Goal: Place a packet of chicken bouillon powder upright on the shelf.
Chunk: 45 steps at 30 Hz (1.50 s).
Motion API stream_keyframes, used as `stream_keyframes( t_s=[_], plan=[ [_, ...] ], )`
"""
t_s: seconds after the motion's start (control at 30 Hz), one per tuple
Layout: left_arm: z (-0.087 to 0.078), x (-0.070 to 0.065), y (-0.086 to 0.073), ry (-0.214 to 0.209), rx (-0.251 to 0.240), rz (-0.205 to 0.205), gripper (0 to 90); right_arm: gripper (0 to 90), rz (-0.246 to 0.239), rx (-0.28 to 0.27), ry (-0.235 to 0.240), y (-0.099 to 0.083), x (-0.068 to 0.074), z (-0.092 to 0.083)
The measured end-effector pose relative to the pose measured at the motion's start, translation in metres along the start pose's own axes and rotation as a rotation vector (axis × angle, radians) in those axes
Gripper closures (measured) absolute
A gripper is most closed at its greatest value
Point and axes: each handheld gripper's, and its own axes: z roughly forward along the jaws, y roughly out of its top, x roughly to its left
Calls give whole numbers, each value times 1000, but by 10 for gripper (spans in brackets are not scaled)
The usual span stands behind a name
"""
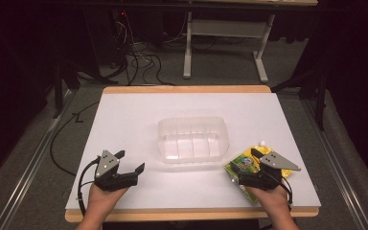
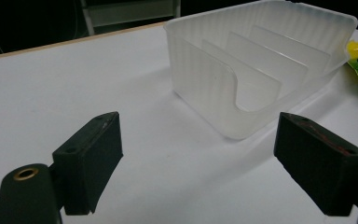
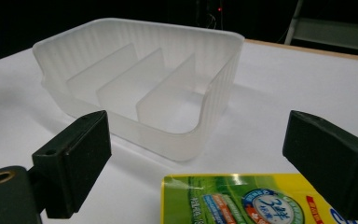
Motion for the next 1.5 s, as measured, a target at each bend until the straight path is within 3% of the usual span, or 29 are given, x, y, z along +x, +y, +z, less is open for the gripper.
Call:
stream_keyframes(
  t_s=[0.23, 0.43, 0.77, 0.93, 0.97, 1.5],
  plan=[
    [5, -2, -1, 5, 19, 9, 161, 90, 18, 8, 7, -4, -7, -3],
    [12, -6, -3, 4, 41, 16, 164, 109, -2, 10, -4, -6, -11, -8],
    [13, -8, -3, 9, 41, 35, 176, 143, -7, 26, -46, -8, -24, -14],
    [14, -6, -3, 2, 42, 35, 188, 175, 14, 53, -67, -11, -33, -16],
    [15, -6, -3, -1, 41, 35, 194, 197, 30, 79, -71, -11, -37, -17],
    [28, -11, -3, -30, 62, 32, 239, 165, 143, 99, -161, -29, -80, -38]
  ],
)
